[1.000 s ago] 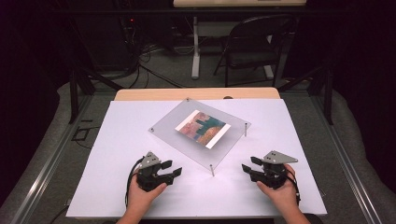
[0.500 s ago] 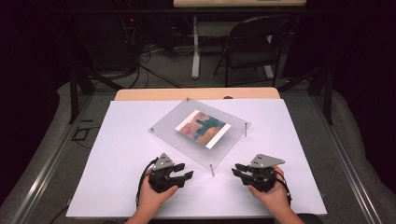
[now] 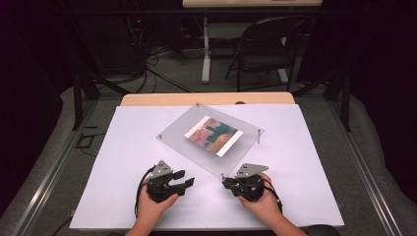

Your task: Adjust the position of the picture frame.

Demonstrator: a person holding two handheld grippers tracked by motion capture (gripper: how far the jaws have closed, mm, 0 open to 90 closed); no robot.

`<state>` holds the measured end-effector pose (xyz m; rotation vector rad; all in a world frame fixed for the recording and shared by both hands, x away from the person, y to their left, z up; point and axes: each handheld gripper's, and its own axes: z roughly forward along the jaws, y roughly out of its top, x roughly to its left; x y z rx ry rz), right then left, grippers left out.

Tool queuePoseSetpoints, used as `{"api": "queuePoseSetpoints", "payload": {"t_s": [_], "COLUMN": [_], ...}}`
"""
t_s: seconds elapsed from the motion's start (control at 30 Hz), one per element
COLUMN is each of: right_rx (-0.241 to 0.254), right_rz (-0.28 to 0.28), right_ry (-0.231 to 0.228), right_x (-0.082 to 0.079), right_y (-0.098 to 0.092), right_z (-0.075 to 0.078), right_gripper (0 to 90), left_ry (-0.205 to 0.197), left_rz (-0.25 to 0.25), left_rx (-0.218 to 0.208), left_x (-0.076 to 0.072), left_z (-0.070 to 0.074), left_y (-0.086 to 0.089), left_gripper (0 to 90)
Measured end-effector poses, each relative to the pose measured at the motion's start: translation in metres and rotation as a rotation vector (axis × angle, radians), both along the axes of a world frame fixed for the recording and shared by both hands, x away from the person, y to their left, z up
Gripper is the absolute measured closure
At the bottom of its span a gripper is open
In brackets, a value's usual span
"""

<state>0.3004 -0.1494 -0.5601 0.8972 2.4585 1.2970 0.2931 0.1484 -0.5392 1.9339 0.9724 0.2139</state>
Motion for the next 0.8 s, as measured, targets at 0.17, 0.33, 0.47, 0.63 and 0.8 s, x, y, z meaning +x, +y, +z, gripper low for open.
{"api": "queuePoseSetpoints", "payload": {"t_s": [0.17, 0.33, 0.47, 0.63, 0.8], "right_rx": [-0.034, -0.032, -0.01, 0.028, -0.003], "right_rz": [-0.005, 0.02, 0.068, 0.112, 0.131], "right_ry": [-0.024, -0.038, -0.016, 0.004, 0.004], "right_x": [0.001, -0.001, 0.0, 0.003, 0.004], "right_y": [0.008, 0.016, 0.037, 0.064, 0.071], "right_z": [0.0, 0.005, 0.005, 0.005, 0.0], "right_gripper": [84.4, 85.3, 85.3, 85.2, 84.4], "left_ry": [-0.008, -0.002, 0.016, -0.002, 0.018], "left_rz": [0.018, 0.043, 0.059, 0.081, 0.082], "left_rx": [-0.011, -0.03, -0.03, -0.001, -0.009], "left_x": [-0.001, -0.002, -0.005, -0.009, -0.008], "left_z": [0.004, 0.005, 0.005, 0.006, 0.004], "left_y": [0.008, 0.015, 0.019, 0.027, 0.029], "left_gripper": [50.0, 50.0, 50.0, 50.2, 51.1]}}
